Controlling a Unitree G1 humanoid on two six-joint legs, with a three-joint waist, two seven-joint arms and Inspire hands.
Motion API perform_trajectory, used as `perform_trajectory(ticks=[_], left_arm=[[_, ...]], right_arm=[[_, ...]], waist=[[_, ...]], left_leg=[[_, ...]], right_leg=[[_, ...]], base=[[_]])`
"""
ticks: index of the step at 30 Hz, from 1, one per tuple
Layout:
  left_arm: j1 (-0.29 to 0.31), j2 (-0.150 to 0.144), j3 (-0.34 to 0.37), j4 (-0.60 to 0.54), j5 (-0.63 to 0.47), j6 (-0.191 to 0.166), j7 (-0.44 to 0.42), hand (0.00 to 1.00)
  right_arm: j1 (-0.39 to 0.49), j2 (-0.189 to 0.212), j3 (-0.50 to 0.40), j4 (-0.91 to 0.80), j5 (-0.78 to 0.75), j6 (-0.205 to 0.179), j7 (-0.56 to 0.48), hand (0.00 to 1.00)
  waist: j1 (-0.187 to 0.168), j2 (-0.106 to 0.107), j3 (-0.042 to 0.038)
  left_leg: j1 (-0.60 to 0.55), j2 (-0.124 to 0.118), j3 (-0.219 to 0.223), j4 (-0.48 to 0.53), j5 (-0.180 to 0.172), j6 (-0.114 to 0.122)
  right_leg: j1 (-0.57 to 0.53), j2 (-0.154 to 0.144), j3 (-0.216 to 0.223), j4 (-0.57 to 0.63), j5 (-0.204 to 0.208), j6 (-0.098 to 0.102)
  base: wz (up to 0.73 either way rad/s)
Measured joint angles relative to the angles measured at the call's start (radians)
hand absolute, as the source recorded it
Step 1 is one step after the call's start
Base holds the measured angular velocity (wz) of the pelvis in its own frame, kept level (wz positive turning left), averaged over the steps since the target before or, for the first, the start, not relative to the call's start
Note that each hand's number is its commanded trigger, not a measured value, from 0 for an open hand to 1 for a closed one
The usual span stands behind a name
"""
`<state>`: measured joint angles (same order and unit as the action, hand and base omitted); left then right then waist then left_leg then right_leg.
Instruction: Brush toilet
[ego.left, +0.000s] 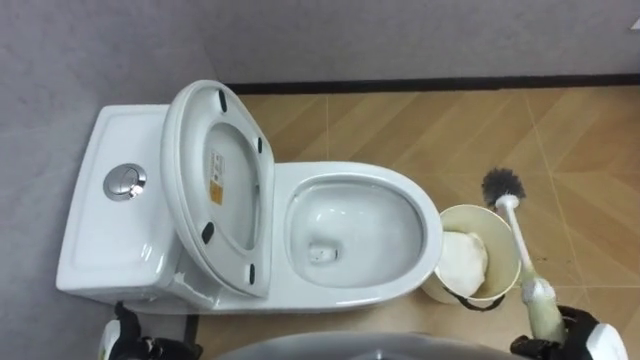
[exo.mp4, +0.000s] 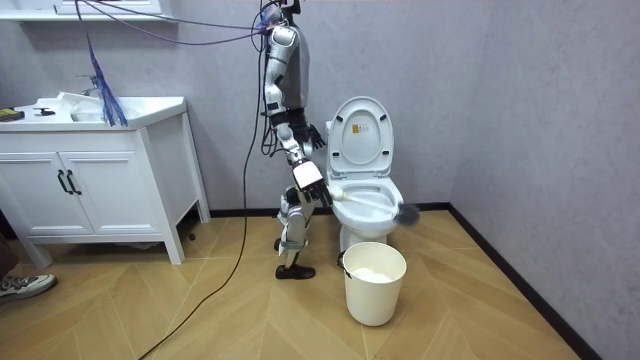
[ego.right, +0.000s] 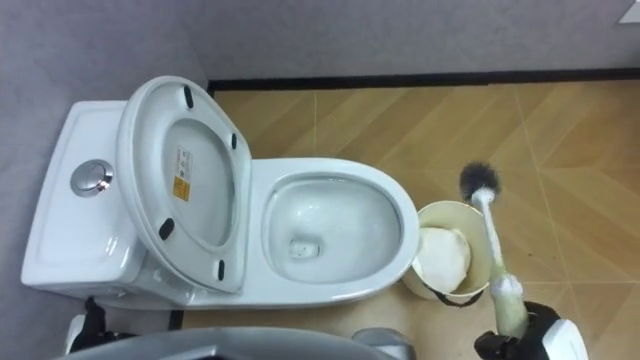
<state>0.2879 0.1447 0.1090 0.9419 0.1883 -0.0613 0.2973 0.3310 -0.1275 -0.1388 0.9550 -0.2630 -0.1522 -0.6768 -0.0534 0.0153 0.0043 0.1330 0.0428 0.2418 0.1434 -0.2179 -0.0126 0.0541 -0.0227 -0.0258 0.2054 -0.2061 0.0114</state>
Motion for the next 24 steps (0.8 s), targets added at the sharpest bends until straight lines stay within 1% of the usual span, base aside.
perform_trajectory(ticks=[2,5,10,15,17,19,24], left_arm=[[0.003,0.0,0.0,0.0,0.001,0.0,0.0,0.0],[0.007,0.0,0.001,0.0,0.003,0.0,0.001,0.0],[0.009,0.0,-0.003,0.001,0.003,0.002,0.0,0.0],[0.006,-0.002,-0.016,0.018,0.001,0.003,-0.003,0.0],[0.005,-0.002,-0.016,0.023,0.001,0.004,-0.003,0.0],[0.007,-0.002,-0.016,0.024,0.001,0.006,-0.003,0.0],[0.008,-0.002,-0.015,0.025,0.002,0.008,-0.005,0.0]], right_arm=[[-0.008,0.0,0.0,0.016,0.007,0.0,-0.001,0.0],[-0.007,0.002,-0.003,0.016,0.024,0.002,-0.002,0.0],[-0.012,0.003,-0.003,0.029,0.033,0.002,0.0,0.0],[-0.02,0.006,-0.003,0.054,0.086,0.003,0.004,0.0],[-0.023,0.006,-0.003,0.054,0.105,0.003,0.004,0.0],[-0.026,0.006,-0.003,0.054,0.108,0.003,0.004,0.0],[-0.027,0.006,-0.003,0.054,0.108,0.003,0.004,0.0]], waist=[[0.001,-0.007,-0.0039],[0.001,-0.016,-0.0059],[-0.001,-0.02,-0.0044],[-0.007,-0.016,-0.0024],[-0.014,-0.015,-0.0017],[-0.021,-0.013,0.0001],[-0.023,-0.011,0.0007]], left_leg=[[0.001,0.0,0.001,0.0,0.0,0.0],[0.001,0.0,0.0,0.001,0.0,0.0],[0.003,0.0,0.0,0.001,0.0,0.0],[0.016,-0.001,0.0,0.001,0.0,0.0],[0.016,-0.001,0.0,0.001,0.0,0.0],[0.017,-0.001,0.0,0.001,0.0,0.0],[0.018,-0.001,0.0,0.0,0.0,0.0]], right_leg=[[0.0,0.0,0.0,0.0,0.0,0.0],[0.002,0.0,0.0,-0.002,0.0,0.0],[0.004,-0.001,0.0,-0.002,0.0,0.0],[0.017,-0.001,0.001,-0.004,-0.001,0.0],[0.017,-0.001,0.002,-0.003,-0.001,0.0],[0.017,-0.001,0.002,-0.003,-0.001,0.0],[0.017,0.0,0.006,-0.001,0.0,0.0]], base=[[0.0],[0.0],[0.0],[0.0],[0.0],[0.0],[0.0]])
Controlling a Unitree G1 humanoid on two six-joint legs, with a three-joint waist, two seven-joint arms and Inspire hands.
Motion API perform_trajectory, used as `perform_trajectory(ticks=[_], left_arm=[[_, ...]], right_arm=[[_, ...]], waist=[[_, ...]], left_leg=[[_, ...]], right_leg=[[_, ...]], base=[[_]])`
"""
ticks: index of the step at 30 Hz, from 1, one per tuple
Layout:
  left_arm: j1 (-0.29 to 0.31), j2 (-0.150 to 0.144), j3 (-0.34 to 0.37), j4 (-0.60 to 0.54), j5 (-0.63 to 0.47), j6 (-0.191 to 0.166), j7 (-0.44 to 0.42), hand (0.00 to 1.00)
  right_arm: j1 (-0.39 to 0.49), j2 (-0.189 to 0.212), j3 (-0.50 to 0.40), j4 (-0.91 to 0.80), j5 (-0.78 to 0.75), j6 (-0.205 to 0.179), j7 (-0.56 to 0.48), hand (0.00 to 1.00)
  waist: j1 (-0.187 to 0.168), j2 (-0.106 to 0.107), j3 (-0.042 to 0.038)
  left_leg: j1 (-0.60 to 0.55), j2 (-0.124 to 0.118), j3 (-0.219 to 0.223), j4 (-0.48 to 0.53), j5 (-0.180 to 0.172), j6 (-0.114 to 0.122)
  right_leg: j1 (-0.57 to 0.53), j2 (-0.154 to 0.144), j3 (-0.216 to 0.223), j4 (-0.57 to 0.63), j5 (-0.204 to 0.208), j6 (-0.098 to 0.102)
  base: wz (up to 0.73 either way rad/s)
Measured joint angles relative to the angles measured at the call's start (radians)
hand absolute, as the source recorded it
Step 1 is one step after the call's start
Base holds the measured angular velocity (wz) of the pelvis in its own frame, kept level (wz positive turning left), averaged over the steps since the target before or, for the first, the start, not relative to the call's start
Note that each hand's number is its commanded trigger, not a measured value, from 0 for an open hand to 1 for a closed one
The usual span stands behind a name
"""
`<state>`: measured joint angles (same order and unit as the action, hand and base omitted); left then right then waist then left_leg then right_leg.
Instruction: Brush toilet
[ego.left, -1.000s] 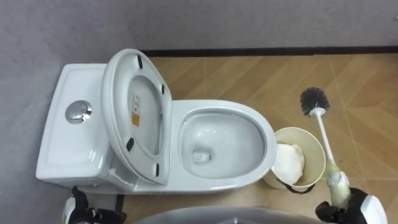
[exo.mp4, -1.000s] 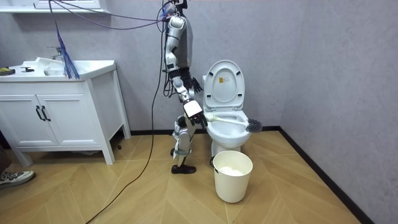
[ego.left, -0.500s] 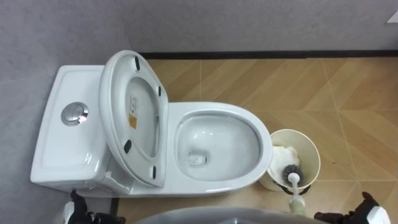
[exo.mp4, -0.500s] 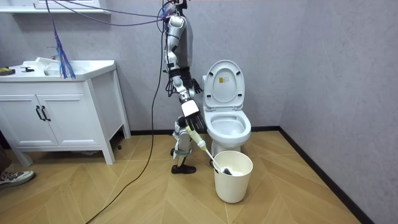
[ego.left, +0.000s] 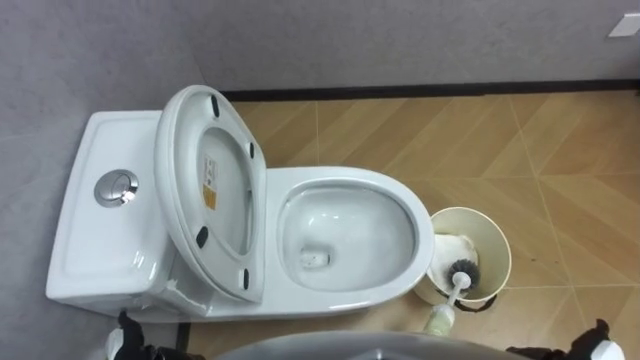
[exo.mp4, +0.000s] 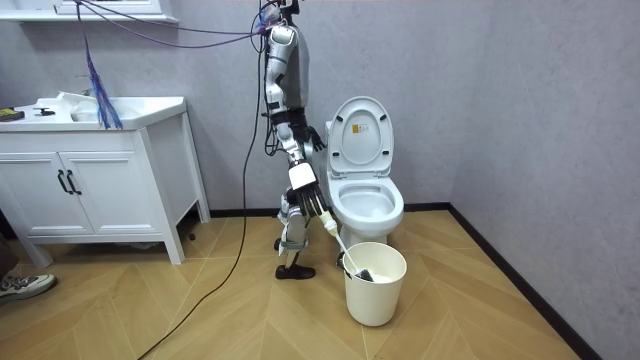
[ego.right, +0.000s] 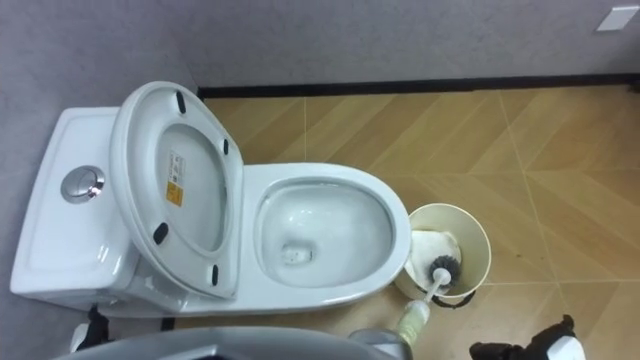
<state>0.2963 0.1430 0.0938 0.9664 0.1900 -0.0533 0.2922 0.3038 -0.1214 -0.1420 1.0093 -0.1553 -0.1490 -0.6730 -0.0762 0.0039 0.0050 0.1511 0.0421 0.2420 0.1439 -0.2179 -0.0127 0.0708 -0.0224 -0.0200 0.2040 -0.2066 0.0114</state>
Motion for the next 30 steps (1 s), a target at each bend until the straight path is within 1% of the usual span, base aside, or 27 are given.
perform_trajectory(ticks=[6,9,11,12,13,14,15,17,18,20,21,23,24,25,27,28,30], left_arm=[[0.0,-0.002,0.0,0.0,0.0,0.0,-0.001,0.0],[0.0,-0.007,0.003,0.0,0.001,0.001,-0.013,0.0],[0.0,-0.007,0.003,0.016,0.0,0.003,-0.03,0.0],[-0.002,-0.007,0.003,0.022,0.0,0.005,-0.034,0.0],[-0.004,-0.008,0.003,0.031,0.002,0.011,-0.042,0.0],[0.0,-0.008,0.003,0.04,0.026,0.015,-0.044,0.0],[0.005,-0.008,0.004,0.039,0.045,0.019,-0.044,0.0],[0.007,-0.009,0.005,0.038,0.099,0.035,-0.047,0.0],[0.006,-0.009,0.004,0.038,0.108,0.039,-0.048,0.0],[0.007,-0.009,0.004,0.039,0.138,0.055,-0.059,0.0],[0.008,-0.009,0.004,0.039,0.148,0.058,-0.062,0.0],[0.005,-0.009,0.003,0.04,0.178,0.079,-0.073,0.0],[0.005,-0.009,0.003,0.04,0.183,0.085,-0.078,0.0],[0.005,-0.009,0.003,0.041,0.199,0.097,-0.089,0.0],[0.004,-0.009,0.003,0.043,0.212,0.109,-0.105,0.0],[0.002,-0.01,0.003,0.045,0.225,0.119,-0.114,0.0],[0.002,-0.013,0.003,0.046,0.239,0.13,-0.129,0.0]], right_arm=[[-0.015,-0.001,0.0,0.034,0.012,0.0,0.023,0.0],[-0.019,-0.001,0.001,0.041,0.045,0.018,0.078,0.0],[-0.019,-0.001,0.005,0.087,0.055,0.026,0.132,0.0],[-0.019,-0.001,0.005,0.095,0.055,0.038,0.148,0.0],[-0.021,-0.001,0.005,0.114,0.055,0.055,0.18,0.0],[-0.023,-0.001,0.004,0.137,0.055,0.07,0.215,0.0],[-0.023,-0.001,0.004,0.151,0.055,0.077,0.234,0.0],[-0.026,-0.002,0.006,0.186,0.068,0.109,0.318,0.0],[-0.026,-0.002,0.007,0.194,0.069,0.117,0.338,0.0],[-0.029,-0.002,0.023,0.213,0.069,0.143,0.414,0.0],[-0.029,-0.002,0.023,0.219,0.068,0.151,0.432,0.0],[-0.049,-0.002,0.024,0.249,0.066,0.175,0.5,0.0],[-0.053,-0.002,0.024,0.254,0.066,0.179,0.515,0.0],[-0.06,-0.002,0.024,0.263,0.064,0.193,0.544,0.0],[-0.066,-0.002,0.027,0.276,0.063,0.201,0.581,0.0],[-0.067,-0.002,0.028,0.277,0.063,0.213,0.605,0.0],[-0.068,-0.003,0.029,0.278,0.063,0.228,0.633,0.0]], waist=[[0.002,0.003,0.0015],[0.007,0.006,0.0006],[0.006,0.004,-0.0003],[0.006,0.004,-0.0003],[0.006,-0.002,-0.0037],[0.005,-0.001,-0.0038],[0.003,-0.003,-0.0048],[0.003,-0.005,-0.0049],[0.003,-0.006,-0.0051],[0.002,-0.007,-0.0046],[0.002,-0.007,-0.0045],[0.001,-0.01,-0.0038],[0.002,-0.011,-0.0035],[0.001,-0.011,-0.003],[0.0,-0.014,-0.0037],[-0.003,-0.016,-0.0041],[0.001,-0.018,-0.0046]], left_leg=[[-0.001,0.0,0.0,-0.004,0.0,0.0],[0.001,0.0,-0.001,-0.011,0.0,0.0],[0.002,0.0,-0.009,-0.01,0.0,0.0],[0.002,0.0,-0.01,-0.01,0.0,0.0],[0.002,-0.001,-0.011,-0.01,0.0,0.0],[0.003,-0.001,-0.012,-0.01,0.0,0.0],[0.005,-0.001,-0.014,-0.01,0.0,0.0],[0.011,-0.003,-0.028,-0.01,0.0,0.0],[0.011,-0.003,-0.03,-0.01,0.0,0.0],[0.007,-0.004,-0.045,-0.01,0.0,0.0],[0.007,-0.004,-0.05,-0.009,0.0,0.0],[0.007,-0.004,-0.057,-0.009,0.0,0.0],[0.007,-0.004,-0.058,-0.008,0.0,0.0],[0.007,-0.004,-0.062,-0.008,0.0,0.0],[0.002,-0.006,-0.074,-0.007,0.0,0.0],[0.001,-0.008,-0.086,-0.006,0.0,0.0],[0.001,-0.009,-0.087,-0.004,0.0,0.0]], right_leg=[[0.003,0.001,0.002,-0.002,0.0,0.0],[0.001,0.002,0.002,-0.006,0.0,0.0],[0.006,0.001,-0.004,-0.002,0.0,0.0],[0.006,0.0,-0.007,-0.002,0.0,0.0],[0.009,-0.001,-0.009,-0.002,0.0,0.0],[0.018,-0.001,-0.011,-0.008,0.0,0.0],[0.022,-0.001,-0.011,-0.016,0.0,0.0],[0.035,-0.003,-0.019,-0.027,0.0,0.0],[0.036,-0.003,-0.022,-0.035,0.0,0.0],[0.037,-0.005,-0.037,-0.035,0.0,0.0],[0.039,-0.005,-0.039,-0.035,0.0,0.0],[0.044,-0.005,-0.042,-0.035,0.0,0.0],[0.044,-0.005,-0.043,-0.036,0.0,0.0],[0.048,-0.006,-0.049,-0.036,0.0,0.0],[0.051,-0.008,-0.062,-0.037,-0.001,0.0],[0.051,-0.01,-0.065,-0.038,-0.002,0.001],[0.052,-0.01,-0.066,-0.036,-0.002,0.0]], base=[[0.0],[0.0],[0.06],[0.06],[0.03],[0.03],[0.06],[0.1],[0.13],[0.16],[0.17],[0.11],[0.08],[0.11],[0.17],[0.15],[0.06]])
